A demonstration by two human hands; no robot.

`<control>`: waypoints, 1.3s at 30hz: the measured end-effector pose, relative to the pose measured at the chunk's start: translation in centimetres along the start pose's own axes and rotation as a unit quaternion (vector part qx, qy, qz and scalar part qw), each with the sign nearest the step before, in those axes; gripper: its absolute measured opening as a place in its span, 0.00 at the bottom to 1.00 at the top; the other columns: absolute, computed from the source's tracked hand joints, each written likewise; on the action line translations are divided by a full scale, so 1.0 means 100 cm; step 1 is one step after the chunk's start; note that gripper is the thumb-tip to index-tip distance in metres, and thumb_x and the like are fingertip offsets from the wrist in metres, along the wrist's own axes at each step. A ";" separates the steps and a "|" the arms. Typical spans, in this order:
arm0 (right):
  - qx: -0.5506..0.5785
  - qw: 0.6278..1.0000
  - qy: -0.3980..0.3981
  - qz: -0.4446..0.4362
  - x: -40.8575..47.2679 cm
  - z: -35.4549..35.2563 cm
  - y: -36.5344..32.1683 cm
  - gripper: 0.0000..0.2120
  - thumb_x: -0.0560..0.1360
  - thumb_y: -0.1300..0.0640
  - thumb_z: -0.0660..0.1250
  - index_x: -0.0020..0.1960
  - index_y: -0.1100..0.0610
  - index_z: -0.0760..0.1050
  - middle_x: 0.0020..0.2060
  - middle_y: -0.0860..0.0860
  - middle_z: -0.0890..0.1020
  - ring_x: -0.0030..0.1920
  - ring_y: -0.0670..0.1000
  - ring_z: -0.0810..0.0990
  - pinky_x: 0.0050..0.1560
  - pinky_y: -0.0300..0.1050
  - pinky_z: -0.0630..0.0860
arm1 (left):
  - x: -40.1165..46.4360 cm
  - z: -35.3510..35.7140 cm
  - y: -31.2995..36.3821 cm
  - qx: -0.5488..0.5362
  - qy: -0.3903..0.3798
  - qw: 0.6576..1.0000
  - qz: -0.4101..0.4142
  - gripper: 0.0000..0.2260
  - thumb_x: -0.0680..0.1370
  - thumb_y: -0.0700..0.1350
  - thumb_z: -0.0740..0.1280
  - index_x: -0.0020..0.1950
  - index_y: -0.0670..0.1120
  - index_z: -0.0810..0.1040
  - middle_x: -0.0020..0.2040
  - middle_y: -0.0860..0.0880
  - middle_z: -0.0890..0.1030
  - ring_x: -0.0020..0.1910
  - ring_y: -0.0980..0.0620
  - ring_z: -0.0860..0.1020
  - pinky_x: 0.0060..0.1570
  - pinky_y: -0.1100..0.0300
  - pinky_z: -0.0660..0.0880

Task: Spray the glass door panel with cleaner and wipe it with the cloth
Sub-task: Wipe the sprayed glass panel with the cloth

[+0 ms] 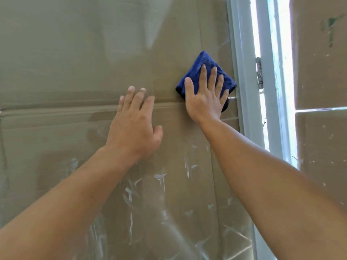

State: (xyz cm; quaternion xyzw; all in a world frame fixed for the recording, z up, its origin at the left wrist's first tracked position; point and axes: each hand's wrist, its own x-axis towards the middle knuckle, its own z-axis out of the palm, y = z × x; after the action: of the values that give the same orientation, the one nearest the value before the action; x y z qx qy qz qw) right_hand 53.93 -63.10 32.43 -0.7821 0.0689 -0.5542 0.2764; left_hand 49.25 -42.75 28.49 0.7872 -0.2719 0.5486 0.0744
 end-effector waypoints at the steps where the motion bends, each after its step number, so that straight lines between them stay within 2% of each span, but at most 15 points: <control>1: 0.001 1.000 -0.001 0.016 -0.003 0.000 0.010 0.34 0.82 0.32 0.43 0.82 0.44 0.39 0.82 0.47 0.39 0.81 0.51 0.35 0.78 0.59 0.32 | 0.000 0.001 0.004 -0.009 -0.010 1.000 0.011 0.33 0.75 0.49 0.68 0.77 0.41 0.62 0.79 0.41 0.58 0.80 0.41 0.48 0.77 0.48 0.43; 9: 0.021 0.990 -0.022 0.136 -0.066 0.012 0.069 0.33 0.83 0.34 0.41 0.82 0.46 0.36 0.82 0.47 0.37 0.81 0.51 0.33 0.78 0.59 0.32 | -0.015 0.016 0.020 -0.005 -0.039 0.997 0.060 0.31 0.76 0.49 0.67 0.76 0.40 0.63 0.79 0.42 0.58 0.80 0.41 0.46 0.78 0.49 0.42; 12: 0.011 0.992 -0.032 0.124 -0.070 0.013 0.066 0.33 0.83 0.35 0.41 0.82 0.47 0.36 0.82 0.49 0.36 0.81 0.53 0.33 0.78 0.61 0.32 | -0.017 0.021 0.019 0.015 -0.040 0.997 0.063 0.30 0.76 0.50 0.67 0.75 0.40 0.64 0.79 0.41 0.58 0.80 0.41 0.48 0.78 0.48 0.44; 16: -0.012 0.999 -0.043 0.030 -0.030 -0.004 0.052 0.34 0.82 0.33 0.43 0.82 0.46 0.37 0.82 0.48 0.37 0.81 0.53 0.34 0.78 0.60 0.33 | -0.016 0.023 0.020 0.028 -0.024 0.998 0.060 0.29 0.74 0.48 0.69 0.73 0.38 0.68 0.77 0.39 0.64 0.79 0.39 0.54 0.77 0.46 0.49; 18: -0.012 0.999 -0.041 0.017 -0.024 -0.006 0.057 0.34 0.82 0.32 0.43 0.82 0.44 0.38 0.82 0.47 0.37 0.81 0.51 0.34 0.78 0.59 0.33 | -0.017 0.024 0.021 0.033 -0.026 0.997 0.059 0.29 0.74 0.48 0.69 0.72 0.38 0.69 0.77 0.39 0.63 0.79 0.39 0.54 0.77 0.45 0.49; 24: -0.011 0.996 -0.038 0.078 -0.098 0.014 0.105 0.33 0.82 0.34 0.42 0.82 0.44 0.37 0.82 0.47 0.38 0.81 0.49 0.33 0.78 0.56 0.32 | -0.020 0.025 0.017 0.037 -0.042 0.996 0.067 0.29 0.75 0.49 0.67 0.73 0.39 0.68 0.79 0.40 0.58 0.80 0.39 0.48 0.77 0.47 0.42; 28: -0.002 0.989 -0.069 0.129 -0.159 0.025 0.133 0.35 0.81 0.33 0.41 0.82 0.46 0.35 0.82 0.48 0.36 0.80 0.49 0.32 0.78 0.55 0.30 | -0.022 0.029 0.018 0.043 -0.042 0.996 0.064 0.30 0.75 0.50 0.67 0.74 0.38 0.66 0.80 0.38 0.56 0.80 0.37 0.47 0.77 0.44 0.42; 32: 0.013 0.983 -0.075 0.165 -0.145 0.024 0.119 0.33 0.83 0.35 0.43 0.82 0.47 0.34 0.81 0.49 0.35 0.80 0.51 0.31 0.78 0.58 0.31 | -0.035 0.032 0.024 0.033 -0.045 0.996 0.067 0.31 0.76 0.51 0.66 0.75 0.39 0.65 0.80 0.38 0.53 0.80 0.38 0.45 0.77 0.45 0.41; 35: -0.001 0.993 -0.086 0.086 -0.127 0.018 0.103 0.35 0.82 0.33 0.42 0.82 0.46 0.34 0.81 0.47 0.34 0.80 0.51 0.30 0.76 0.55 0.28 | -0.051 0.035 0.026 0.038 -0.040 0.996 0.075 0.32 0.75 0.52 0.67 0.75 0.39 0.66 0.80 0.38 0.53 0.80 0.38 0.46 0.77 0.43 0.43; 37: -0.017 0.996 -0.090 0.024 -0.129 0.018 0.106 0.35 0.79 0.31 0.38 0.81 0.44 0.34 0.81 0.45 0.34 0.80 0.50 0.30 0.75 0.52 0.27 | -0.059 0.034 0.024 0.051 -0.035 0.995 0.076 0.32 0.76 0.52 0.67 0.75 0.39 0.66 0.80 0.38 0.53 0.80 0.38 0.46 0.77 0.42 0.44; 39: -0.025 0.995 -0.092 0.039 -0.141 0.021 0.121 0.34 0.79 0.32 0.37 0.81 0.42 0.33 0.81 0.45 0.34 0.80 0.48 0.30 0.76 0.52 0.27 | -0.065 0.031 0.018 0.060 -0.033 0.995 0.070 0.31 0.76 0.54 0.64 0.76 0.40 0.65 0.80 0.38 0.52 0.80 0.39 0.46 0.77 0.41 0.45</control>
State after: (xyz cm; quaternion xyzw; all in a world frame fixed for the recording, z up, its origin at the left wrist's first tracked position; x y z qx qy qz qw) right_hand 52.94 -66.63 14.14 -0.8330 0.0876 -0.4668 0.2837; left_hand 49.31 -43.26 21.04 0.7868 -0.2948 0.5418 -0.0208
